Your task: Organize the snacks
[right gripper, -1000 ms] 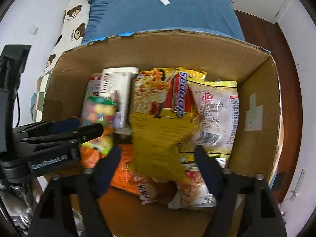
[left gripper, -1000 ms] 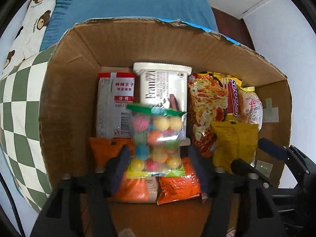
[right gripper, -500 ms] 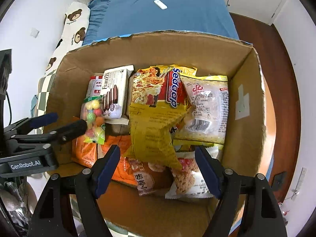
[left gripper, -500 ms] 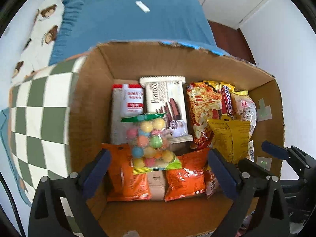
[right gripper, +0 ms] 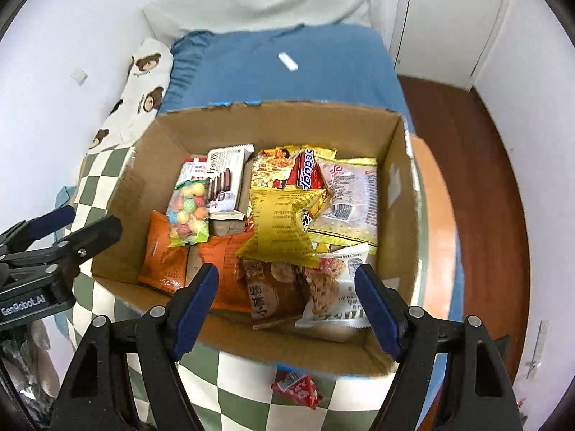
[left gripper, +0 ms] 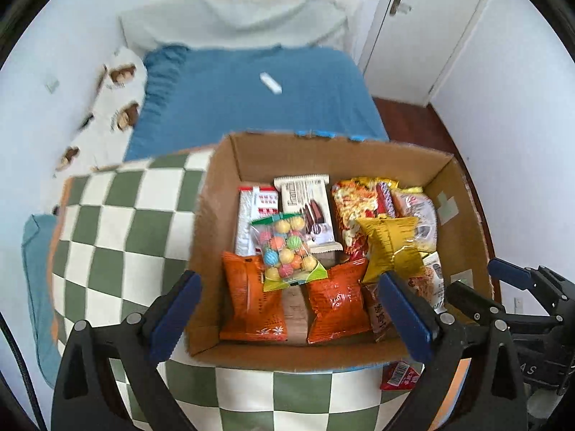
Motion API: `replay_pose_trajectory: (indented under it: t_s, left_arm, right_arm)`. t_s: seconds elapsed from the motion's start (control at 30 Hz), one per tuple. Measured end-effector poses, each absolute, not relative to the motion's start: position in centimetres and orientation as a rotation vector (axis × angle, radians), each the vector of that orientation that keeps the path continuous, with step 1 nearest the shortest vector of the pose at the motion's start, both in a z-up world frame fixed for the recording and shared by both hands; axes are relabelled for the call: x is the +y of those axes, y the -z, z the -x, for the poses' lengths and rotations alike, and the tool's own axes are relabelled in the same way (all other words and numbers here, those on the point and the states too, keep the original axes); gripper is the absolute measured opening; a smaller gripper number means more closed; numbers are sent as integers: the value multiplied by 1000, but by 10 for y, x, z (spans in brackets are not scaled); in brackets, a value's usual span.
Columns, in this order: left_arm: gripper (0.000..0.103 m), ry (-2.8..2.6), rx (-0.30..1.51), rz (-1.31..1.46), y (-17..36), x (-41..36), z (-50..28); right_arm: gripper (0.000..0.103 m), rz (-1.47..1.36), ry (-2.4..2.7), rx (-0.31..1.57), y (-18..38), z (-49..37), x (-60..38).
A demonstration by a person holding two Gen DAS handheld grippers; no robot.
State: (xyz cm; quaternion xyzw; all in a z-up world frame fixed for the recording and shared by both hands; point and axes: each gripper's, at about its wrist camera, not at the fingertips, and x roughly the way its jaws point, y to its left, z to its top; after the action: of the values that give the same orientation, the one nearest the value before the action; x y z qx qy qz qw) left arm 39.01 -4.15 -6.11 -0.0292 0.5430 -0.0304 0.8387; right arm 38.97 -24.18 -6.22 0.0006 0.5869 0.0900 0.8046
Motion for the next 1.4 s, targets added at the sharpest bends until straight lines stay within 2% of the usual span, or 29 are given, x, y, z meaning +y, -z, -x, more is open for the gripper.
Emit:
replay_pose_trajectory:
  t_s: [0.53, 0.8, 0.9, 1.03, 1.07, 1.13, 1.4]
  left_arm:
    - [100, 33, 914, 40, -7, -43, -292]
    - [100, 27, 902, 45, -10, -43, -271]
    - [100, 35, 952, 43, 7, -49, -267]
    - [100, 80, 1060, 45, 48, -71, -259]
    - [100, 98, 1096, 38, 61, -80, -258]
    - [100, 138, 1174, 9, 91, -102, -259]
    - [100, 335, 1382, -76, 185, -187, -275]
  right_arm:
    - [80, 0, -180, 1022, -13, -291, -245]
    - [80, -67, -193, 987, -23, -266, -251]
    - [80, -123, -200, 1007, -14, -261, -262]
    - [80, -225, -178, 1097, 28, -255, -290]
    - [78, -262, -176, 1121, 42, -253, -298]
    - [63, -302, -153, 1171, 72, -248, -314]
    - [61, -424, -14, 1270, 154, -225, -371]
